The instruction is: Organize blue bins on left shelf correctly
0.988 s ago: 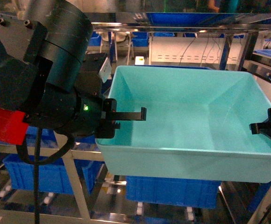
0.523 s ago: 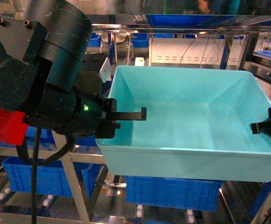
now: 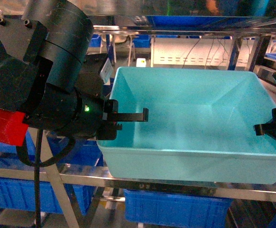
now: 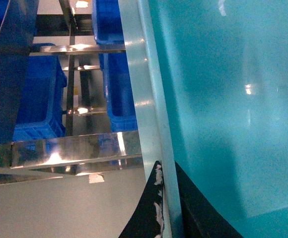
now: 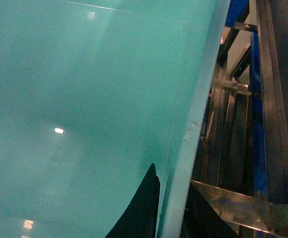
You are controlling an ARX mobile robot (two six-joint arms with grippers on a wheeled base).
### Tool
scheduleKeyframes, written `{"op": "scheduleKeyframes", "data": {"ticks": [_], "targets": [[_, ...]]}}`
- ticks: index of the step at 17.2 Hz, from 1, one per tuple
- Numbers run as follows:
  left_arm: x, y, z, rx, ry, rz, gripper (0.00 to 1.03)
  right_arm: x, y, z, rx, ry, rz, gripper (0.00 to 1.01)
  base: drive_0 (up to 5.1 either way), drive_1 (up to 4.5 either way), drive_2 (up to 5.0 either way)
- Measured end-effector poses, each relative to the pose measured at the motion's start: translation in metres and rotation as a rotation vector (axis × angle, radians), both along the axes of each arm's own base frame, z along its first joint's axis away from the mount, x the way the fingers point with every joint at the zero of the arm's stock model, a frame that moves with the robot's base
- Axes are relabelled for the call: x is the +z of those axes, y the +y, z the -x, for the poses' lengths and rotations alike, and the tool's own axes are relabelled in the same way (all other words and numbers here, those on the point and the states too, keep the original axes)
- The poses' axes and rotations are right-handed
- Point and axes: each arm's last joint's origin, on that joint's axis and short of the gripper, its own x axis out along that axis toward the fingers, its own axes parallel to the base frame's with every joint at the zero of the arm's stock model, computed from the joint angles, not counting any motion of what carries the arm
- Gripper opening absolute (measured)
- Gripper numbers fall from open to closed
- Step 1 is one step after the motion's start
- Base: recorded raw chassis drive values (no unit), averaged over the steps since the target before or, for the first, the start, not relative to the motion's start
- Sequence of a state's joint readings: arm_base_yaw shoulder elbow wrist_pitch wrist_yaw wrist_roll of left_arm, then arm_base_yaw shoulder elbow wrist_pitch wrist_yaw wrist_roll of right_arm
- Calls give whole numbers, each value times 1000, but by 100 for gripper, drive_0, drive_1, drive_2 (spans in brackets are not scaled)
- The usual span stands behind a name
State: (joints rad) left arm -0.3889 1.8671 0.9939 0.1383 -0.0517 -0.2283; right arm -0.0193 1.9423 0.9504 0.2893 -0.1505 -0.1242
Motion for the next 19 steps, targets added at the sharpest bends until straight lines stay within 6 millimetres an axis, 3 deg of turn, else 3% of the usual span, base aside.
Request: {"op": "scheduleKeyframes", "data": {"ticks": [7,8,9,12,15,19], "targets": [[1,-3,-5,-13,20,4,2,-1,0,-3,1,40,3,7,-2,430,-434],[-4,-8,-14,-15,31,0,2,-4,-2,-14,-2,57,10,7,-2,430,-434],[-26,-20,-42,-34,119,1,2,-25,-8,-42,-4,144,32,7,-2,430,-434],[-29,-22,-51,-28,134,-7,2,-30,-8,-51,0,158,35,7,-2,430,-434],[-39,-25,-81,-10,128,-2,2,-39,-8,-84,17,150,46,7,-2,430,-434],[-79,-20,-90,5,251,-37,2,-66,3,-100,72,250,87,7,-2,430,-434]]}}
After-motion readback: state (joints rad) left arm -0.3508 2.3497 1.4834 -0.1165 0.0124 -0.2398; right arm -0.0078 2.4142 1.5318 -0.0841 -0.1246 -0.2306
